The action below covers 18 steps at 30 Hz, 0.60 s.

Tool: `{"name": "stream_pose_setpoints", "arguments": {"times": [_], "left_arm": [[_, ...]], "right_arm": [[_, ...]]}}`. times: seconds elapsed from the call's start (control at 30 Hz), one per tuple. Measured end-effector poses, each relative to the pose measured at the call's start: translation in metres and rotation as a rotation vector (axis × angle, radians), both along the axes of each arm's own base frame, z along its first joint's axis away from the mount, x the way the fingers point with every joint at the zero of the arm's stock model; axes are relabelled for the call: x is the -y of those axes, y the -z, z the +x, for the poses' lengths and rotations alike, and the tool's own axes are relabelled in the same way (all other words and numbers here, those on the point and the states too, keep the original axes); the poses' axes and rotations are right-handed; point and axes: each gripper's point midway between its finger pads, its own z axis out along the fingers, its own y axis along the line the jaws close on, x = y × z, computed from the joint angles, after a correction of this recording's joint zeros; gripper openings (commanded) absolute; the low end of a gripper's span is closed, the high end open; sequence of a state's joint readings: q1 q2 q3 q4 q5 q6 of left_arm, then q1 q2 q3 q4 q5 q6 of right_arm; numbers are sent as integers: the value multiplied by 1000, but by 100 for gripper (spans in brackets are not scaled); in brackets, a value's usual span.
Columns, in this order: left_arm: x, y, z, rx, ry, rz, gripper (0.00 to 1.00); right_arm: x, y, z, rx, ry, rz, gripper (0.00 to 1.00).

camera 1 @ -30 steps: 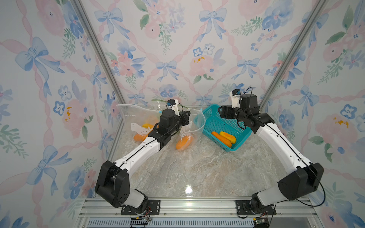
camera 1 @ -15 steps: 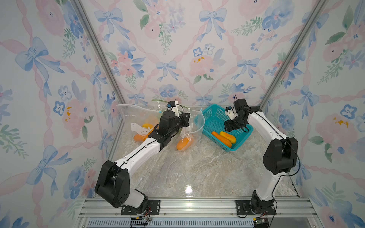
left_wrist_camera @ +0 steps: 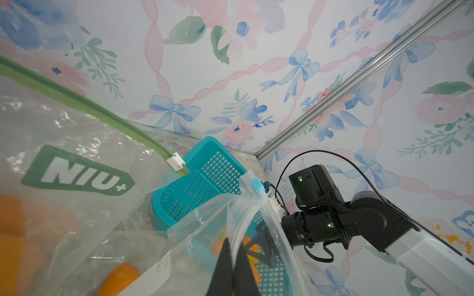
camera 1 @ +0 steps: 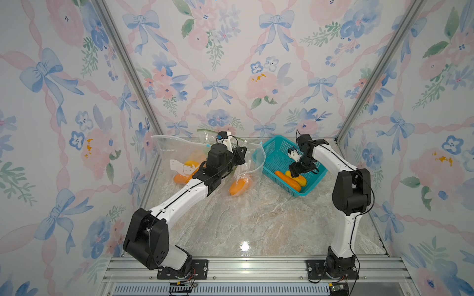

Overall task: Place the mango in a zip-top bag and seal the zipper
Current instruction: Pick up the mango from the basket.

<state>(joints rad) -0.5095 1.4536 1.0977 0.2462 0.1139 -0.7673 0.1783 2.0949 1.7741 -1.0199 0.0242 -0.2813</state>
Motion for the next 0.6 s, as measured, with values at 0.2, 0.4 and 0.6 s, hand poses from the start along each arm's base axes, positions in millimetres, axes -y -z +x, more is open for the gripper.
{"name": "stream_pose_setpoints", "arguments": {"times": [0.2, 0.4, 0.6], "left_arm": [[0, 0, 0, 0, 0, 0, 0], [1, 0, -1, 0, 7, -1, 0], [1, 0, -1, -1, 7, -1, 0]], "right_arm": [[0, 13, 2, -36, -1, -8, 74], [0, 16, 17, -22, 12, -13, 68], [5, 42, 21, -66, 28, -36, 73]]}}
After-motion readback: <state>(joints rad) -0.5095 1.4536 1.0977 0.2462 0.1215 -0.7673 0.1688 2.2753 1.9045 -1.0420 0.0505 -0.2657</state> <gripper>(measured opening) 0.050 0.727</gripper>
